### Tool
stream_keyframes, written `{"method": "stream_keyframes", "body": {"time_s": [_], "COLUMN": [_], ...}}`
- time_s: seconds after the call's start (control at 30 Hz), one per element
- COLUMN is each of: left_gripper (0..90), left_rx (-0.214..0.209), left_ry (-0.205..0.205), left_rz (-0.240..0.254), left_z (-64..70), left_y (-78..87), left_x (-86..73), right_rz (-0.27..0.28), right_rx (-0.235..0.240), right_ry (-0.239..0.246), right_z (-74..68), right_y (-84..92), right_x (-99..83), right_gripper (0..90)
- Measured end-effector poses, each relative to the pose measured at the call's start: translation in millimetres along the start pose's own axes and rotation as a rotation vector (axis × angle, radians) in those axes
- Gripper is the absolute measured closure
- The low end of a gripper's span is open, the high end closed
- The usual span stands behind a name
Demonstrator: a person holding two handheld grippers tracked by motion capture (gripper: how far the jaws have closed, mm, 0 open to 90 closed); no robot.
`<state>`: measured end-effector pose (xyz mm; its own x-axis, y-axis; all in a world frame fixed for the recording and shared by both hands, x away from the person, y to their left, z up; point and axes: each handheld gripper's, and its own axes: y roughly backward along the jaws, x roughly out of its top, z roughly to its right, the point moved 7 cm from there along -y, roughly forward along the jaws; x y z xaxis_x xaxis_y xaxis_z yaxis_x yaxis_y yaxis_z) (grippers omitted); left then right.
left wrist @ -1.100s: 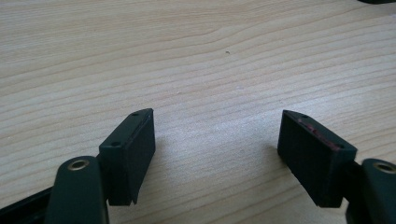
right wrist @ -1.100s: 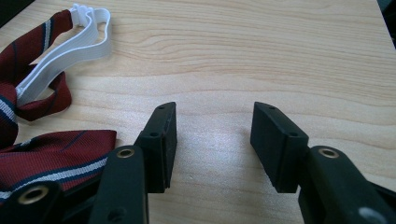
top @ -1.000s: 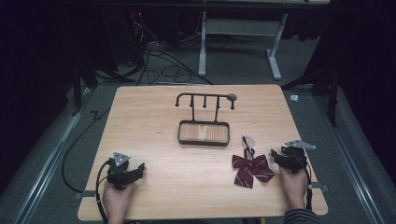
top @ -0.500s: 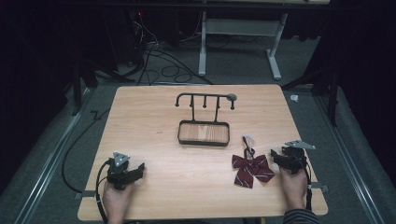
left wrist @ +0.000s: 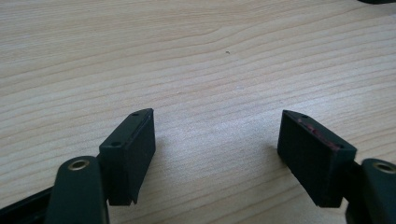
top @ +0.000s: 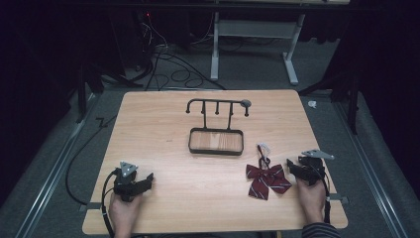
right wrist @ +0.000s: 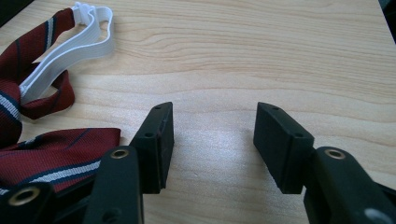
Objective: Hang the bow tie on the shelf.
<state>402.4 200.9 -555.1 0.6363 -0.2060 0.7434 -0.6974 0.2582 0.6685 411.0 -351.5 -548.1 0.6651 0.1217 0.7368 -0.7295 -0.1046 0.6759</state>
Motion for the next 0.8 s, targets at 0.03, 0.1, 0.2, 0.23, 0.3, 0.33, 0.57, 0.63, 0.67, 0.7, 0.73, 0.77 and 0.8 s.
{"method": "stream_keyframes", "body": {"time_s": [0.03,0.1,0.2,0.23,0.3,0.33,0.57,0.63,0.67,0.7,0.73,0.77,0.8], "left_gripper": [28.1,28.1,28.0,28.0,28.0,27.8,27.8,27.9,27.9,27.9,27.9,27.9,27.9], "left_rx": [-0.001,-0.001,-0.003,-0.004,-0.006,-0.009,-0.009,-0.009,-0.009,-0.008,-0.008,-0.007,-0.007], "left_ry": [0.001,0.000,0.000,0.002,0.008,0.008,0.005,0.007,0.007,0.006,0.006,0.006,0.006], "left_rz": [-0.001,-0.001,-0.001,-0.001,0.004,0.003,0.001,0.002,0.002,0.002,0.002,0.002,0.002], "left_z": [0.0,0.0,-0.1,-0.3,-0.3,-0.6,-0.6,-0.5,-0.5,-0.4,-0.4,-0.4,-0.4], "left_y": [0.1,0.1,0.2,0.3,0.1,0.4,0.5,0.3,0.3,0.3,0.3,0.3,0.3], "left_x": [0.0,0.0,0.0,0.0,0.2,0.1,-0.1,0.1,0.1,0.0,0.0,0.1,0.1], "right_rz": [0.001,0.002,0.004,0.004,0.006,0.008,0.045,0.048,0.048,0.054,0.054,0.062,0.062], "right_rx": [0.001,0.006,0.011,0.011,0.015,0.019,0.073,0.085,0.085,0.092,0.092,0.106,0.106], "right_ry": [0.001,-0.006,-0.001,-0.001,0.001,0.001,0.014,0.020,0.020,0.026,0.026,0.026,0.026], "right_z": [0.1,-1.1,-1.4,-1.6,-2.0,-2.5,-16.2,-18.9,-18.9,-21.0,-21.0,-24.0,-24.0], "right_y": [0.1,0.8,1.0,1.3,1.6,2.4,15.0,16.4,16.4,18.5,18.5,21.0,21.0], "right_x": [0.0,-0.3,-0.2,-0.3,-0.4,-0.4,4.0,4.6,4.6,6.1,6.1,7.9,7.9], "right_gripper": [51.1,54.7,57.6,59.3,60.8,61.8,66.4,66.6,66.6,66.8,66.8,67.2,67.2]}}
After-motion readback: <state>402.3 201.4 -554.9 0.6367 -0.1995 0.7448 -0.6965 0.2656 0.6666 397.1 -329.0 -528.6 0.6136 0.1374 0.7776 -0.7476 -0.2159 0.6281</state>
